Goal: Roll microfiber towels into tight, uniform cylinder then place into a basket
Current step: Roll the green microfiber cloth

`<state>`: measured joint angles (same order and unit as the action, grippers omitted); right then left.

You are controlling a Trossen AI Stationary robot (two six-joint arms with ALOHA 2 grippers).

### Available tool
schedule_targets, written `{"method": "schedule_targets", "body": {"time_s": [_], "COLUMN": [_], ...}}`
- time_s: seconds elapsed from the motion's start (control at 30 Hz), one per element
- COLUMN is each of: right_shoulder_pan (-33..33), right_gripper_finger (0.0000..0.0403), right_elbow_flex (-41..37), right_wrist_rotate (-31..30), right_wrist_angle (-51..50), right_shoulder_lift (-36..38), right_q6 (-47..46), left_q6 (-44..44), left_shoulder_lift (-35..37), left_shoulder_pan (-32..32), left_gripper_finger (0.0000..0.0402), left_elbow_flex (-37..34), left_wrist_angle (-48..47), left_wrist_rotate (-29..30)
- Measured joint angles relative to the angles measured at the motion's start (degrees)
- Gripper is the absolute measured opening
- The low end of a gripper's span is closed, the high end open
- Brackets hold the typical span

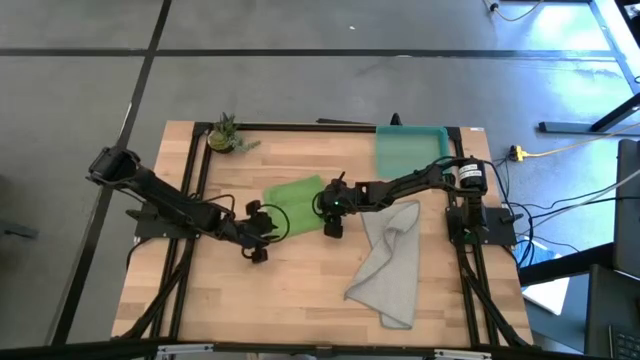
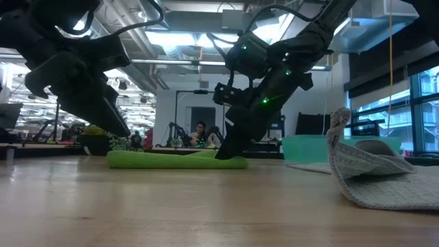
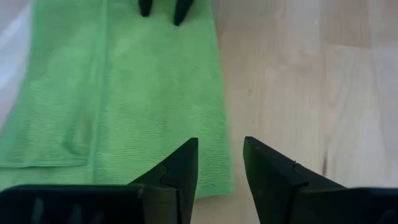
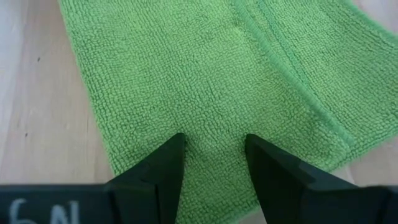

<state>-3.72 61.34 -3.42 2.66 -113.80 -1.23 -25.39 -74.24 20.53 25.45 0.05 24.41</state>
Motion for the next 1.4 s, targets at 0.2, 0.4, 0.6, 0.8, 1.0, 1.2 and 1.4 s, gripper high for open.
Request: {"method": "schedule_targets", "body": {"time_s": [0.2,0.4,0.6,0.8,1.0,1.2,1.4], "right_shoulder_pan": [-0.01,-0.01,-0.01,-0.01,-0.01,-0.01,0.01], "right_gripper_finger": [0.0174,0.0174,0.0174,0.0174,0.0174,0.0174,0.0174], "right_elbow_flex": [0.00,0.00,0.00,0.00,0.00,0.00,0.26], "right_wrist_rotate": [-0.02,-0.04,-0.04,-0.04,-0.02,-0.02,0.00], "right_wrist_angle": [0.05,0.09,0.13,0.13,0.13,0.00,0.55], "right_shoulder_lift": [0.00,0.00,0.00,0.00,0.00,-0.07,-1.56], "right_q6": [0.00,0.00,0.02,0.00,0.00,0.00,-0.02], "left_q6": [0.63,2.54,4.85,3.41,1.85,1.84,1.82], "left_shoulder_lift": [-1.17,-5.48,-9.14,-11.42,-11.43,-10.70,-6.81], "left_shoulder_pan": [0.02,0.02,0.06,0.11,0.11,0.04,-0.96], "left_gripper_finger": [0.0122,0.0122,0.0122,0.0122,0.0084,0.0009,0.0004], "left_elbow_flex": [0.00,0.02,0.14,0.31,0.26,0.19,1.66], "left_wrist_angle": [-0.67,-0.41,-0.04,0.51,0.44,0.41,-3.94], "left_wrist_rotate": [-1.08,-0.98,0.14,1.74,1.34,1.56,0.28]}}
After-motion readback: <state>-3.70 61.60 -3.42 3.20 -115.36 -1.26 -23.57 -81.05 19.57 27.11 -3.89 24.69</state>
